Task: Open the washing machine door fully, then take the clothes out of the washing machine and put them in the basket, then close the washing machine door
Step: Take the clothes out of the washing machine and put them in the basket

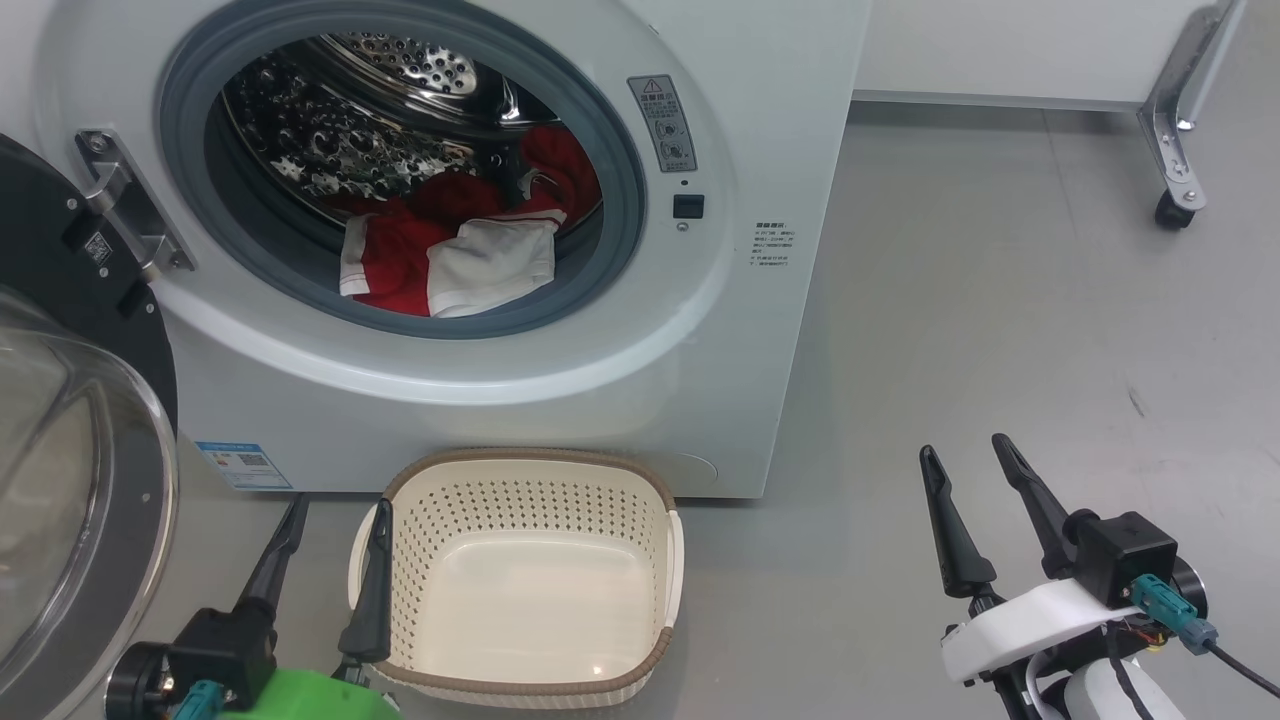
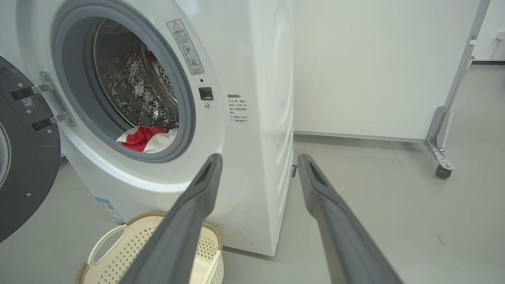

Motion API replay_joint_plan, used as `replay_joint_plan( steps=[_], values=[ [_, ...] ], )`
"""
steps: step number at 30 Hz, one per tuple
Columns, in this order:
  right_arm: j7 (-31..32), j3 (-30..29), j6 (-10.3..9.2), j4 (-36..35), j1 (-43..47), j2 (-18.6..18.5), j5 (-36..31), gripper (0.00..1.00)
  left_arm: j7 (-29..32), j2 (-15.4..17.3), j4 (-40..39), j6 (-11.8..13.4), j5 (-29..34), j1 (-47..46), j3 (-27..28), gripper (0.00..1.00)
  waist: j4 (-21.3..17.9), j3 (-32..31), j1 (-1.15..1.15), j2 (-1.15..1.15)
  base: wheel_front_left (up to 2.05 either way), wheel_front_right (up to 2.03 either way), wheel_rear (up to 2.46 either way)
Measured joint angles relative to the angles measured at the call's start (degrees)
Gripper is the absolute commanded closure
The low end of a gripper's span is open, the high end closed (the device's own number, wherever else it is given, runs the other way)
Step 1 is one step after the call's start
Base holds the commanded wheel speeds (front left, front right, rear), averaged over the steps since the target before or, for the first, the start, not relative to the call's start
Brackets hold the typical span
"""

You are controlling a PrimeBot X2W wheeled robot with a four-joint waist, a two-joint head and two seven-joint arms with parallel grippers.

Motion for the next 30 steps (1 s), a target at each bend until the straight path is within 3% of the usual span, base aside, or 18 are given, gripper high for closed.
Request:
replay_joint_plan(
  steps=[30],
  values=[
    [0.0,-0.5,0.08,-0.7,0.0,0.6,-0.5,0.00,0.0,-0.1,-0.4,-0.1,0.0,0.0,0.5,0.00,0.1,2.7,0.00,0.00,0.00,0.00,0.00]
  ],
)
